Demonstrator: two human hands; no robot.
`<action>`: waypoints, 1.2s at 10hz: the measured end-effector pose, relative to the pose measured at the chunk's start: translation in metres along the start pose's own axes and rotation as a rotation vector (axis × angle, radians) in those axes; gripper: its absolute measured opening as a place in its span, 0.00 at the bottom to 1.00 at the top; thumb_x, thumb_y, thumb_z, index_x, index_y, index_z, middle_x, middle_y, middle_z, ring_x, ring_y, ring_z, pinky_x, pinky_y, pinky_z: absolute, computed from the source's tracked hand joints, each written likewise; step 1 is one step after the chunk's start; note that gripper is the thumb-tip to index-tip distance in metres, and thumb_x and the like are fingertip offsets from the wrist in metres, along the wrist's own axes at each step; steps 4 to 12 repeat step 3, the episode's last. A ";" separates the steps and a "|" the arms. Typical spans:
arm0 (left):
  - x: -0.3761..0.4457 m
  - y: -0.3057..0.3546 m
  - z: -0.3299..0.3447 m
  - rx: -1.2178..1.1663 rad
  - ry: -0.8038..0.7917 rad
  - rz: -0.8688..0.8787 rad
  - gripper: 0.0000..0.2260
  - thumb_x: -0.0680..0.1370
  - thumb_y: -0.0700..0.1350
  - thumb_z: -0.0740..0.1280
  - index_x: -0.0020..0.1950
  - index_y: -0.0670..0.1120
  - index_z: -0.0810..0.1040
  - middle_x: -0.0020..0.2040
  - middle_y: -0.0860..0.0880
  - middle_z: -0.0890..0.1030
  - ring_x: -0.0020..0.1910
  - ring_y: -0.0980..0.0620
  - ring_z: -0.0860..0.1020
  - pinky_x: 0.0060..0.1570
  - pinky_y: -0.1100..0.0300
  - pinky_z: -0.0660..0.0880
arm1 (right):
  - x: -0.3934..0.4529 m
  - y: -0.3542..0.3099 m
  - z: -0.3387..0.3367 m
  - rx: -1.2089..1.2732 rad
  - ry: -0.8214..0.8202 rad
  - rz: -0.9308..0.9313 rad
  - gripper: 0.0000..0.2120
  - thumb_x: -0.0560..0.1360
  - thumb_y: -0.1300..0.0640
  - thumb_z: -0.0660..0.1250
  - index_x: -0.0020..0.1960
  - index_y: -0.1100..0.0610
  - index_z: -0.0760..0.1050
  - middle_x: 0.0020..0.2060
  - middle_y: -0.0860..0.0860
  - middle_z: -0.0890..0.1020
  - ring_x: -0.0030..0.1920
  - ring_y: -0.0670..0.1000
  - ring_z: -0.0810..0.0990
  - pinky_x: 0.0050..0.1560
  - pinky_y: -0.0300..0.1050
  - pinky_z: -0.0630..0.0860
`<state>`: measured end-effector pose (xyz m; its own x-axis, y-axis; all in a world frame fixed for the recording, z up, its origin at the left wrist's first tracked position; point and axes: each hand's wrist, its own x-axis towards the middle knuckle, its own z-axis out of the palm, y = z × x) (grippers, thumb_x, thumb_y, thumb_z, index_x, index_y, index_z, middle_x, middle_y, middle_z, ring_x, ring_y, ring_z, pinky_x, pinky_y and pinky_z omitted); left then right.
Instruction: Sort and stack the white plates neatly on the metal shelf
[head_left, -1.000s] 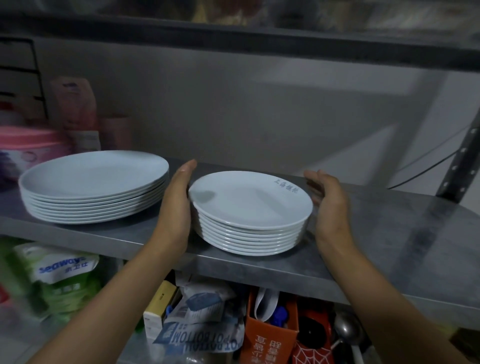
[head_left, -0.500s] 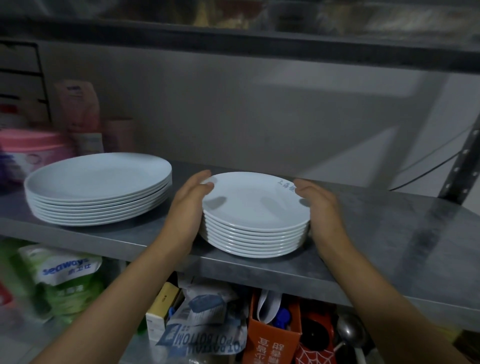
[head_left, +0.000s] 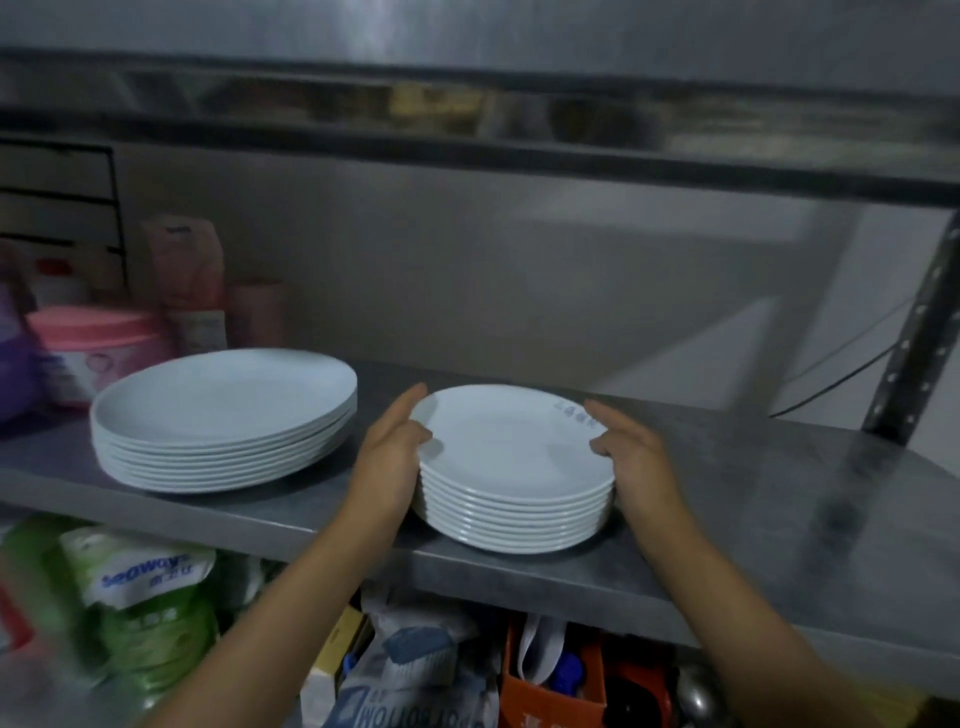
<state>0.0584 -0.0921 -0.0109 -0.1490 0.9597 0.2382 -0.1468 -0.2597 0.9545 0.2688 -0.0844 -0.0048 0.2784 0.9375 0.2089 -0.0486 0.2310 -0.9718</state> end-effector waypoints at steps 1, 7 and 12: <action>-0.007 0.004 0.002 0.041 0.000 0.033 0.20 0.80 0.38 0.57 0.72 0.48 0.68 0.68 0.51 0.72 0.63 0.53 0.72 0.59 0.61 0.67 | -0.007 -0.001 0.001 -0.076 0.012 -0.021 0.20 0.74 0.70 0.59 0.59 0.54 0.78 0.53 0.53 0.82 0.50 0.53 0.80 0.54 0.45 0.74; -0.024 0.025 0.000 0.385 -0.049 0.369 0.20 0.83 0.49 0.55 0.75 0.57 0.60 0.74 0.62 0.59 0.74 0.61 0.57 0.70 0.65 0.53 | -0.019 -0.033 -0.001 -0.389 0.048 -0.275 0.15 0.79 0.59 0.60 0.64 0.50 0.75 0.63 0.48 0.77 0.64 0.48 0.74 0.67 0.43 0.66; -0.024 0.025 0.000 0.385 -0.049 0.369 0.20 0.83 0.49 0.55 0.75 0.57 0.60 0.74 0.62 0.59 0.74 0.61 0.57 0.70 0.65 0.53 | -0.019 -0.033 -0.001 -0.389 0.048 -0.275 0.15 0.79 0.59 0.60 0.64 0.50 0.75 0.63 0.48 0.77 0.64 0.48 0.74 0.67 0.43 0.66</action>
